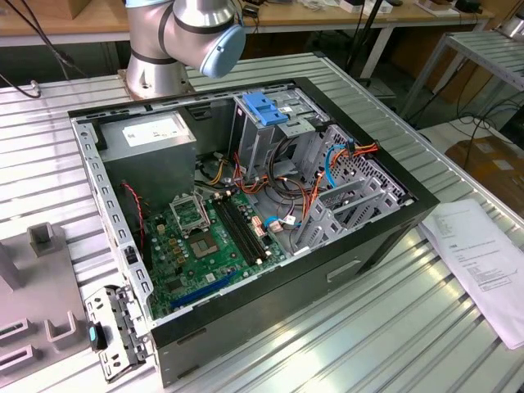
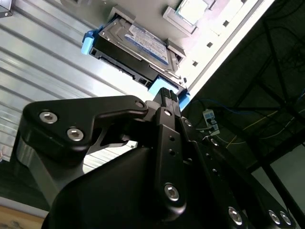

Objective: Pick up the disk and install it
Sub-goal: 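Pick up the disk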

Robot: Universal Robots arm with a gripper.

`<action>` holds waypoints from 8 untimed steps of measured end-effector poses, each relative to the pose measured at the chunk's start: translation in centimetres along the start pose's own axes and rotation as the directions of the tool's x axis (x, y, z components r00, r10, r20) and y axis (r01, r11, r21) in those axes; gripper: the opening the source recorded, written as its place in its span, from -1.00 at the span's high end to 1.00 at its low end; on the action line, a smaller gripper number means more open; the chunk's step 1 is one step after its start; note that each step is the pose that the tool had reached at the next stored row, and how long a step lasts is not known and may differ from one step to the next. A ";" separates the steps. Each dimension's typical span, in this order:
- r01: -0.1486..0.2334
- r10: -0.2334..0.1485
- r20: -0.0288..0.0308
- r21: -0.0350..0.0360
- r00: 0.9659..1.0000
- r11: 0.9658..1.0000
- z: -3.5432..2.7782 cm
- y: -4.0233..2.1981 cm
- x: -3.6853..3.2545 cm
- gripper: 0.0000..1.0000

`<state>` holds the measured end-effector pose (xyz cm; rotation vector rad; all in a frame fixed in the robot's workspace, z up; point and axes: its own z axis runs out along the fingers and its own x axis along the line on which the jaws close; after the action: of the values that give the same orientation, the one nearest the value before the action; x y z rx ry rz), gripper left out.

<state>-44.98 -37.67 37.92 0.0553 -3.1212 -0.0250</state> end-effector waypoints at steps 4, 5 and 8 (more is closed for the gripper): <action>0.080 -0.080 -0.001 0.002 0.997 0.997 0.03 0.00 -0.01 0.79; 0.108 -0.108 -0.001 0.002 0.994 0.994 0.05 0.00 -0.01 0.79; 0.182 -0.182 0.000 0.004 0.983 0.983 0.10 0.00 -0.01 0.79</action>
<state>-44.98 -37.67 37.83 0.3409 -3.1052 -0.0217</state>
